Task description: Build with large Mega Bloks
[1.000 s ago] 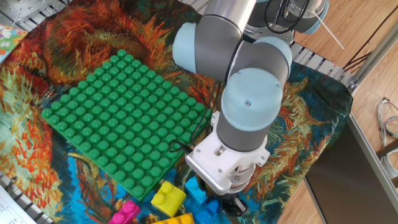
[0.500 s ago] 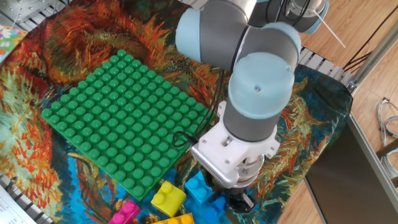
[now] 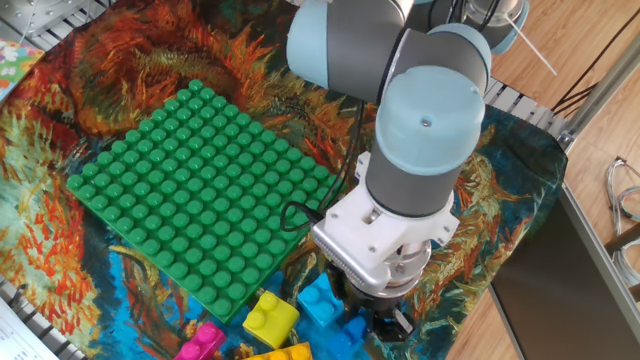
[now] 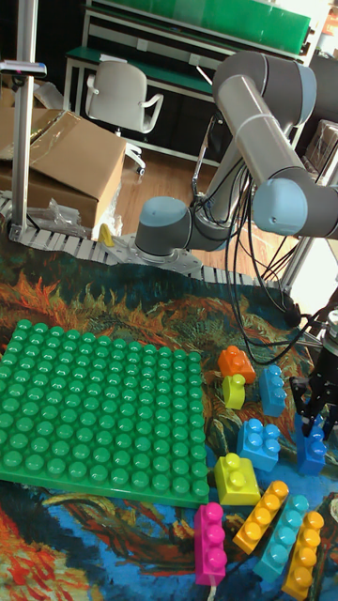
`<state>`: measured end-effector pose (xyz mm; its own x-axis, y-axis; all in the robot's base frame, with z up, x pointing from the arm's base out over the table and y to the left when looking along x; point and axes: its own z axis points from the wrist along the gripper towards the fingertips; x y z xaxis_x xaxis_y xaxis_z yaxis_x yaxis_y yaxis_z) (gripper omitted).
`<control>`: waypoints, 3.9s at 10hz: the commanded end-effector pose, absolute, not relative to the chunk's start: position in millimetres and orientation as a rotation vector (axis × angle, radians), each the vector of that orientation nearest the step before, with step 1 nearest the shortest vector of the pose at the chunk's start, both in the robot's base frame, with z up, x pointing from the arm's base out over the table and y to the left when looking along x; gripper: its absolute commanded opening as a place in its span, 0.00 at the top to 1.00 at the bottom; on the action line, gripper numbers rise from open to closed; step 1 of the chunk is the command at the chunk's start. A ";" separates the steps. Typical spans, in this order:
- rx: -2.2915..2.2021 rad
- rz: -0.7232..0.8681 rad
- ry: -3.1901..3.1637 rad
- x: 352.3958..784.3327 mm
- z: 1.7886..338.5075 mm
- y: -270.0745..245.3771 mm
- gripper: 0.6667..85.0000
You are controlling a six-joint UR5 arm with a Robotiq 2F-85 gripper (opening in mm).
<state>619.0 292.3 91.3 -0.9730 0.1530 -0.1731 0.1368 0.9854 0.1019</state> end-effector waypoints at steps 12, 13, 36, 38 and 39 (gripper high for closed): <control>-0.034 0.035 2.982 613.7 125.3 155.7 0.99; -0.084 0.080 2.988 609.6 124.2 139.5 0.99; -0.049 -0.050 3.061 591.8 117.1 29.0 0.99; -0.075 -0.013 3.060 595.1 116.9 26.7 0.99; -0.062 0.018 3.059 592.6 122.6 34.2 0.99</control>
<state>592.5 27.7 117.1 -0.9959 -0.0443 -0.0783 -0.0420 0.9986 -0.0315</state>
